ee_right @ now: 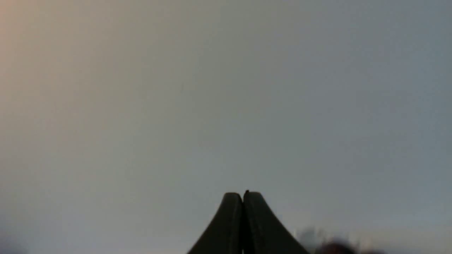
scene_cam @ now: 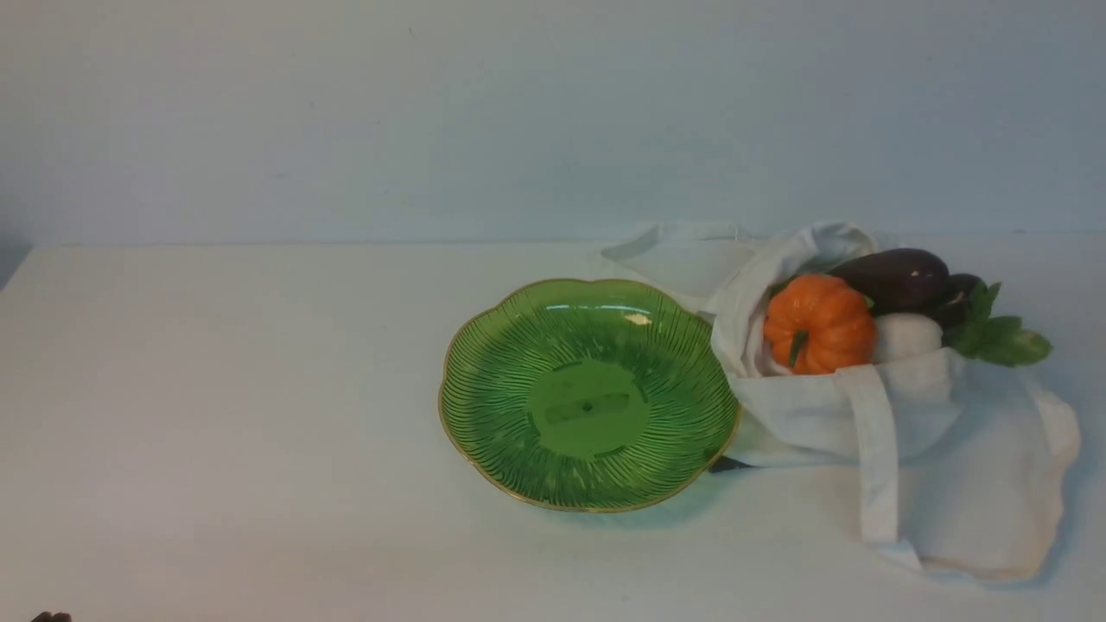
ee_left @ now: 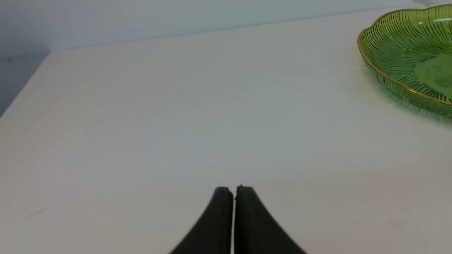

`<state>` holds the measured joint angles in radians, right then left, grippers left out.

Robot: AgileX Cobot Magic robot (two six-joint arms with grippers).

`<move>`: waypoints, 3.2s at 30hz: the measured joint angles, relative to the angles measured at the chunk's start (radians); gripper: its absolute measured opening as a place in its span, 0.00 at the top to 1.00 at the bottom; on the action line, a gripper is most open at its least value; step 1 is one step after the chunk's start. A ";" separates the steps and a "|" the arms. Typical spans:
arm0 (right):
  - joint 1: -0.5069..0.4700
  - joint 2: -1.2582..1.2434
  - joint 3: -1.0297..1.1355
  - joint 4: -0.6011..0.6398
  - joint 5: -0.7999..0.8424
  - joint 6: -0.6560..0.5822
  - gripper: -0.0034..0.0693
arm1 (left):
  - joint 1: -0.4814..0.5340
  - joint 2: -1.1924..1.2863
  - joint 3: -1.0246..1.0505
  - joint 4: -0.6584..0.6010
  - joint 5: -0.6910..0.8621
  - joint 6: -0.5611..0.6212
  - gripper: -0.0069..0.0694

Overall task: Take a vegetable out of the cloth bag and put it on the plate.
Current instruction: Use the right arm to grab a pumpkin from the bag, then use the right arm to put the pumpkin into the empty plate on the left

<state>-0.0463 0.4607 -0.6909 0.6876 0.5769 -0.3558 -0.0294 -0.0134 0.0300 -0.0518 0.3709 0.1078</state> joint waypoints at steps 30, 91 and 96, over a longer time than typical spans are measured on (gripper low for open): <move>0.239 1.210 -0.535 -0.274 0.095 -0.083 0.13 | 0.000 0.000 0.000 0.000 0.000 0.000 0.92; 0.590 1.600 -0.838 -0.045 -0.063 -0.005 0.31 | 0.000 0.000 0.000 0.000 0.000 0.000 0.92; 0.588 1.605 -0.844 -0.152 -0.048 -0.005 0.18 | 0.000 0.000 0.000 0.000 0.000 0.000 0.92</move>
<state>0.5417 2.0660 -1.5352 0.5358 0.5294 -0.3612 -0.0294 -0.0134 0.0300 -0.0518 0.3709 0.1078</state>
